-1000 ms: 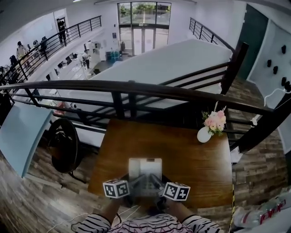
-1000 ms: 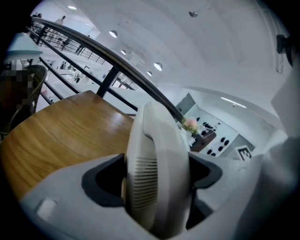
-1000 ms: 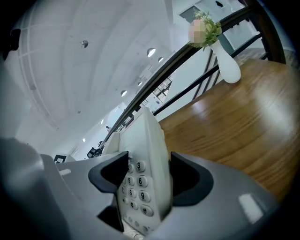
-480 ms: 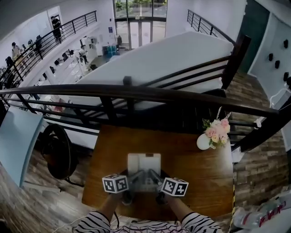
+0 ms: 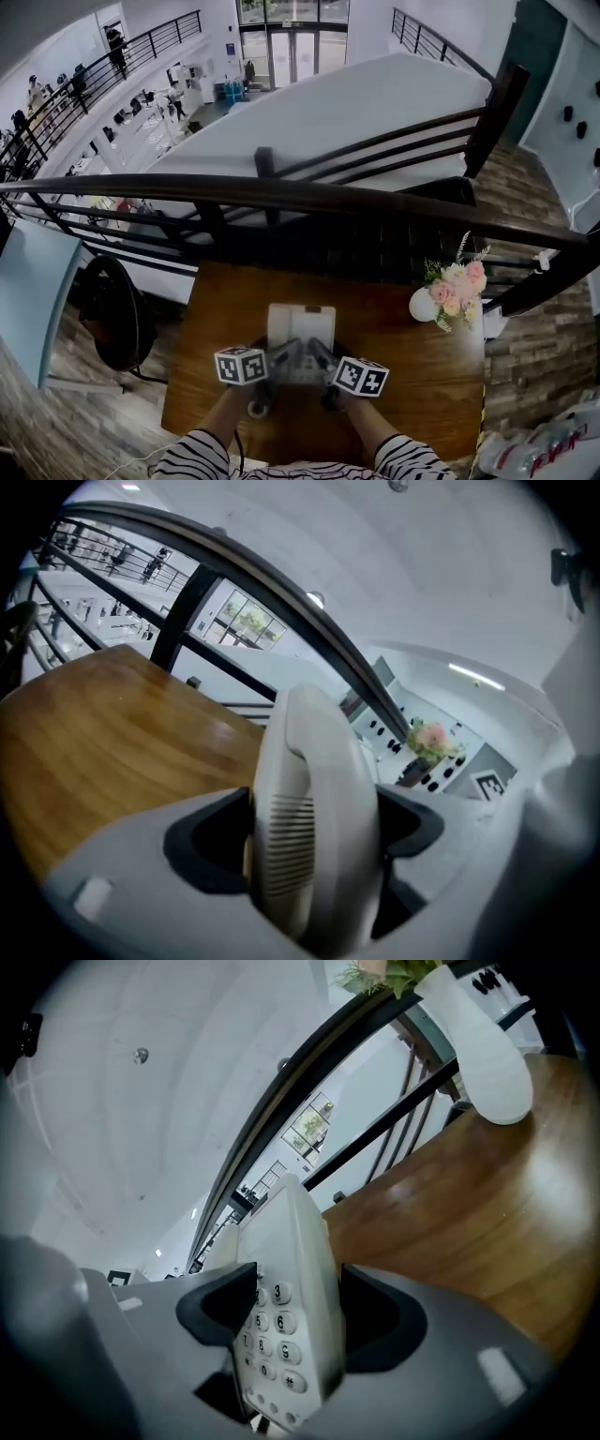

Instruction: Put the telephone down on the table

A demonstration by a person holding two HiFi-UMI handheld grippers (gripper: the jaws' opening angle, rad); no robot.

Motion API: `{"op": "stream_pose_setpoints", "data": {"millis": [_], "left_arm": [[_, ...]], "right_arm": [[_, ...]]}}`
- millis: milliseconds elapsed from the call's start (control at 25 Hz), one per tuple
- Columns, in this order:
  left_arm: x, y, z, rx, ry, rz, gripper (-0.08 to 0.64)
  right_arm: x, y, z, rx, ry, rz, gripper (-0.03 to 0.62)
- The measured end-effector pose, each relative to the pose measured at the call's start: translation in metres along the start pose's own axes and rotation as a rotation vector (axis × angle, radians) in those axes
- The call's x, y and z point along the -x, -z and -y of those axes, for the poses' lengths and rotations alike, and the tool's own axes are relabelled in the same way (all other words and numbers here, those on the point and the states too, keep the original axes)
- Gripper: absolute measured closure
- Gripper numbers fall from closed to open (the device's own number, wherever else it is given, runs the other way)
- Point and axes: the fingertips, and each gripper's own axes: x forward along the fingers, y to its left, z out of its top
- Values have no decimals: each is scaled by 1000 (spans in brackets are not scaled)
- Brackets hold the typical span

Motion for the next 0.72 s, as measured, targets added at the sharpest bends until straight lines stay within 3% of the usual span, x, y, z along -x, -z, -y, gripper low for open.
{"op": "stream_pose_setpoints", "data": {"millis": [280,720], "left_arm": [[-49,-27,-19,-18,7,-24,170],[-98,-42,-45,-16,18,-65,173]], "right_arm": [[-32,-37,29,-12,33,24,321],[-68,-61,64,-49,73,23,319]]}}
